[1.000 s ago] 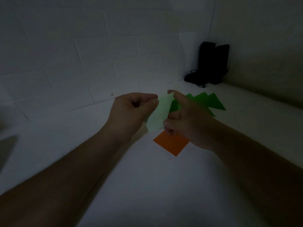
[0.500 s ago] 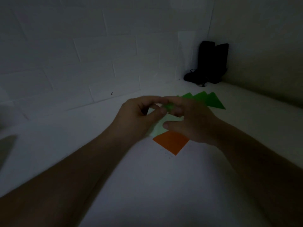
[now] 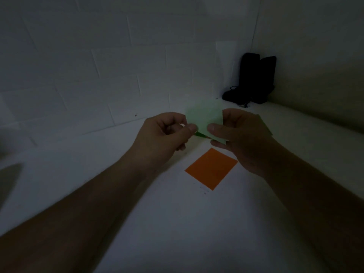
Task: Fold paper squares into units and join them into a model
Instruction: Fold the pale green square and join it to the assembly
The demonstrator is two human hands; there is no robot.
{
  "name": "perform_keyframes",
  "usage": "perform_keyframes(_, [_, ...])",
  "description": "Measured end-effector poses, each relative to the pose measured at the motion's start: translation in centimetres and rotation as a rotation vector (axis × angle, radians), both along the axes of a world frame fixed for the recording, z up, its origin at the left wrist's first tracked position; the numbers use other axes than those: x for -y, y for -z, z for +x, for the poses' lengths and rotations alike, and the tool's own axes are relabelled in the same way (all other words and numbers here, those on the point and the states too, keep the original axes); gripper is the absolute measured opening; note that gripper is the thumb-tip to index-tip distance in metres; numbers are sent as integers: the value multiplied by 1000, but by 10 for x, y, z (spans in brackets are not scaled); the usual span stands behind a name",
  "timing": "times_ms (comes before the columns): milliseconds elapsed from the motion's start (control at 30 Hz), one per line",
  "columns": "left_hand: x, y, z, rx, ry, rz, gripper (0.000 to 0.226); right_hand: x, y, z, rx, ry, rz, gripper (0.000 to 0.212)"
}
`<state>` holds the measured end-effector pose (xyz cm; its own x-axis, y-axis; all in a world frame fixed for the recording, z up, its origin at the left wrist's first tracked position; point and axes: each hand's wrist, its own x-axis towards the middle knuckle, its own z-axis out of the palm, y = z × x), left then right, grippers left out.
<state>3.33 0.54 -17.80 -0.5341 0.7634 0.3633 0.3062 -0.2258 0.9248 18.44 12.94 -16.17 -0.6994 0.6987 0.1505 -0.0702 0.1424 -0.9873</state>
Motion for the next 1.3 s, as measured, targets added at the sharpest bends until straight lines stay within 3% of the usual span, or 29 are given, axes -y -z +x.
perform_keyframes(100, [3,3,-1,-145,-65,-24,2,0,3,0,41,93,246,18])
perform_keyframes(167, [4,3,0,-247,-109,-38,9,-1,5,0,45,147,397,18])
perform_keyframes(300, [6,2,1,-345,-153,-36,11,-4,5,0,-35,129,364,22])
perform_keyframes(467, [5,0,-1,-273,-153,27,7,2,3,3,-52,7,262,21])
perform_keyframes(667, [4,3,-3,-346,-82,97,23,1,5,2,-167,-84,137,39])
perform_keyframes(767, [4,4,-2,-362,-92,121,20,0,5,2,-179,-103,176,41])
perform_keyframes(1067, [3,1,-1,-291,-53,85,21,-1,7,2,-178,-65,310,20])
perform_keyframes(1300, [2,1,-2,-85,36,110,16,-3,5,3,-158,-1,299,21])
